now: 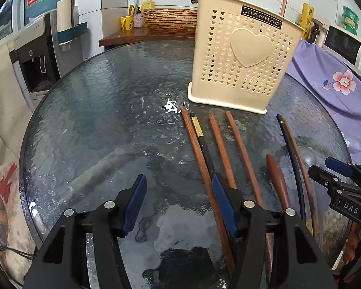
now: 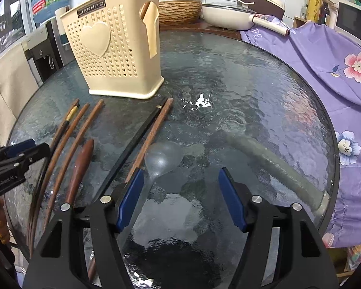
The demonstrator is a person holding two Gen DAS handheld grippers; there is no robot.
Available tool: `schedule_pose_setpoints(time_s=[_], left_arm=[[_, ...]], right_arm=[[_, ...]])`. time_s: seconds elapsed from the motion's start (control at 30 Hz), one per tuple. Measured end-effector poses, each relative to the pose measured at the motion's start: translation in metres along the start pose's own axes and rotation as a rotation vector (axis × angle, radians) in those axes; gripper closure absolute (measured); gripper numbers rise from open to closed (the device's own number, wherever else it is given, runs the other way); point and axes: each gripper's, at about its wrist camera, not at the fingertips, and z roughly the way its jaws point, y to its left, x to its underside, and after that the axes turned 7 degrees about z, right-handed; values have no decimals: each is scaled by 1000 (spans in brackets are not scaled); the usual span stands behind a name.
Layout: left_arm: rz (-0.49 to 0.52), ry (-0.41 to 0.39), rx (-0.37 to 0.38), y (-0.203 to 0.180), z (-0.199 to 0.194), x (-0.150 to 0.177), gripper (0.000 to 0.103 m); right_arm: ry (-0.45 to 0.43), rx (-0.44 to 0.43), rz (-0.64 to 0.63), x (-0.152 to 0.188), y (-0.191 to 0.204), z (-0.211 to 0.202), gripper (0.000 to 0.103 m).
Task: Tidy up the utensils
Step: 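Move both tools back down to the utensils on the table, then grasp the grey plastic ladle with the right tool while the left tool grasps a wooden chopstick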
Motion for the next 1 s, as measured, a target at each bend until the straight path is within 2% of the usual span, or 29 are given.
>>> schedule_pose_setpoints(time_s=[0.07, 0.27, 0.53, 0.6, 0.77, 0.87, 1.0], left_arm=[[-9, 1, 2, 2, -1, 0, 47], [-1, 3, -31, 5, 0, -2, 47], [7, 30, -71, 11, 11, -11, 30], [14, 42, -83, 11, 16, -15, 29], [13, 42, -80, 13, 25, -26, 29], [23, 45, -89, 13, 30, -31, 35], [33, 58, -85, 14, 37, -41, 52]], right_arm=[[-3, 25, 1, 0, -3, 0, 40], [-2, 20, 26, -1, -13, 0, 44], [18, 39, 3, -7, 0, 5, 47], [27, 42, 6, -9, 4, 7, 47], [36, 34, 4, -14, 9, 11, 58], [40, 32, 3, -17, 11, 13, 61], [45, 28, -7, -22, 13, 16, 64]])
